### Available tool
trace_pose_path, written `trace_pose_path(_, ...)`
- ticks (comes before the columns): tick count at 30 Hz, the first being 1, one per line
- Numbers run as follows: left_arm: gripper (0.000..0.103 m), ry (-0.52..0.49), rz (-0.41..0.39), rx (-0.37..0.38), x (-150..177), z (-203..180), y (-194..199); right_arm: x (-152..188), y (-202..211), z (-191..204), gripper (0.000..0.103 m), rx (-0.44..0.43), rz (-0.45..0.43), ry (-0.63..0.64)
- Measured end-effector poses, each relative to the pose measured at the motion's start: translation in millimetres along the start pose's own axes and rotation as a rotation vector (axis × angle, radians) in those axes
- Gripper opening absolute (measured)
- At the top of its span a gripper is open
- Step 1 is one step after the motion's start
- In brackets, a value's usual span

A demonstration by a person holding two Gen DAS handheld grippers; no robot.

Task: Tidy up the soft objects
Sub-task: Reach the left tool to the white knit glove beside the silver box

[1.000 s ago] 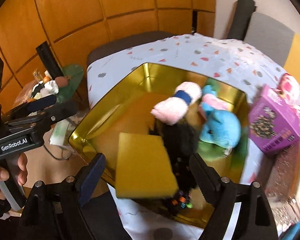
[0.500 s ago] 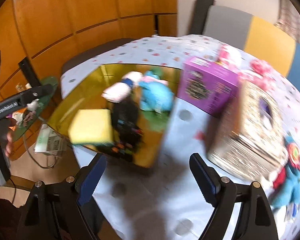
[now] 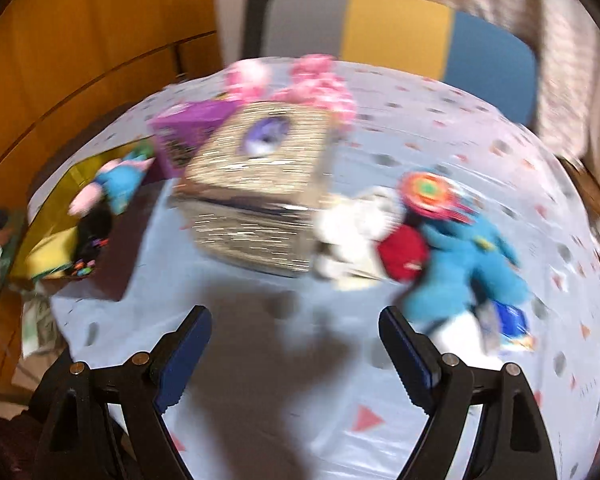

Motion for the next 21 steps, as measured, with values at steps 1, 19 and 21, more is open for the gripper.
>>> trace_pose_path(1,0.088,-0.012,0.004,0.014,-0.7,-8.1,-1.1,1.2,3.1,-14.4,0.087,0.023,-0.007,-0.029)
trace_pose_path(19,0.088,-0.350,0.057,0.393,-1.9,-200.3,-6.4,48.2,50.5,-225.8,0.087,0.320,-0.241,-0.817)
trace_pose_path(21,0.087,-0.359,0.090,0.436,1.5,-220.5,-12.1,53.7,50.2,-231.5,0.087,0.333,-0.224,-0.844)
Point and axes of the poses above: each gripper's, at about its wrist camera, not at the fingertips, and y roughly against the way its jaws point, z to its left, x to its underside, the point moved 5 cm from there along -y, roughly the way its jaws point, and after that the axes turned 4 degrees about -z, right-handed, at the moved point
